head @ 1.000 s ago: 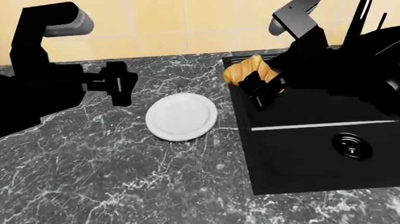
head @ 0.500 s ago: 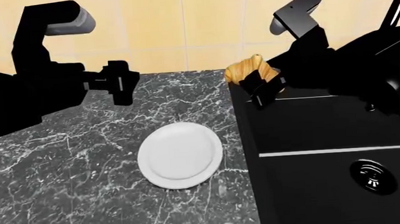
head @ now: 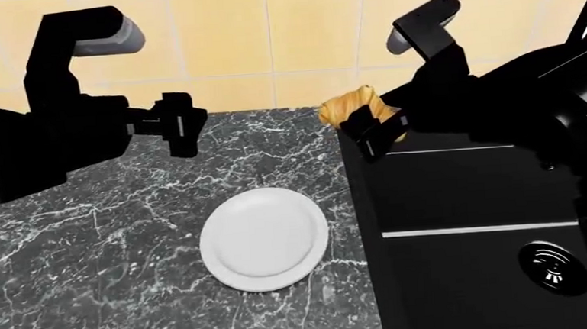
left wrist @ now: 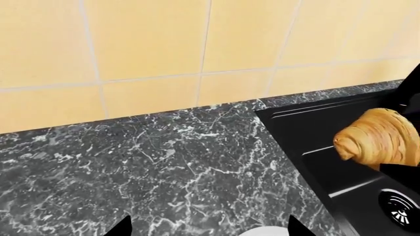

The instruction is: Place the pastries on the plates.

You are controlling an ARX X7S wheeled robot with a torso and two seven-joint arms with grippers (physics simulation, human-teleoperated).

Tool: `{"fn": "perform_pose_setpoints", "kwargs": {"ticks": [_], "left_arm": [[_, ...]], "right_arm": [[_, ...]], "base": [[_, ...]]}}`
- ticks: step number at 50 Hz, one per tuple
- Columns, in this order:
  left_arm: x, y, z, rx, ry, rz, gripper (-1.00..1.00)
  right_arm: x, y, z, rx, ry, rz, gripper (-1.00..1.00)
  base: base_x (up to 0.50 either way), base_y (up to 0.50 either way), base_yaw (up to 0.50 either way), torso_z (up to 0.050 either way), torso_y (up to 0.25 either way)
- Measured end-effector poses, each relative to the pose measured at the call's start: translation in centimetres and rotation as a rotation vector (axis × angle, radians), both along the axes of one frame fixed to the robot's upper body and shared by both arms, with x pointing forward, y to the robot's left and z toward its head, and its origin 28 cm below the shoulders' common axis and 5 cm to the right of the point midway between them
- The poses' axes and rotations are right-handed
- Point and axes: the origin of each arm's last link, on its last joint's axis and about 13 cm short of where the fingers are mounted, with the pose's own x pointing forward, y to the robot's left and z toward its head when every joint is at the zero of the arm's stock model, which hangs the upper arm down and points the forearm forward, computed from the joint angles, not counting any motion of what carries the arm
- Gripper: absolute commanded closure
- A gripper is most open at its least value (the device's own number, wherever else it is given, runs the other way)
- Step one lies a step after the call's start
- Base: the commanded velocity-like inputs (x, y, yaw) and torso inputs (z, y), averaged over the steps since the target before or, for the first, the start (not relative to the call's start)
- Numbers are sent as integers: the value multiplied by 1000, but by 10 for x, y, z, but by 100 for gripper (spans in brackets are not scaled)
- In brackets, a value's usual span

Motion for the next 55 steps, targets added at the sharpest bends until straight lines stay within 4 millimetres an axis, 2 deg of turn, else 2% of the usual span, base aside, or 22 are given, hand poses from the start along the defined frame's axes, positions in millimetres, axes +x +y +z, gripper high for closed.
{"fn": "perform_pose_setpoints", "kwargs": {"ticks": [25,55], "left_arm": [[2,10,11,8,-51,65,-100],[3,13,6,-5,-57,77,-100]], "right_arm": [[15,32,-7,22,108,135,100],[22,83,-34,51,194,327,100]], "base": [[0,0,0,0,0],[0,0,0,0,0]]}}
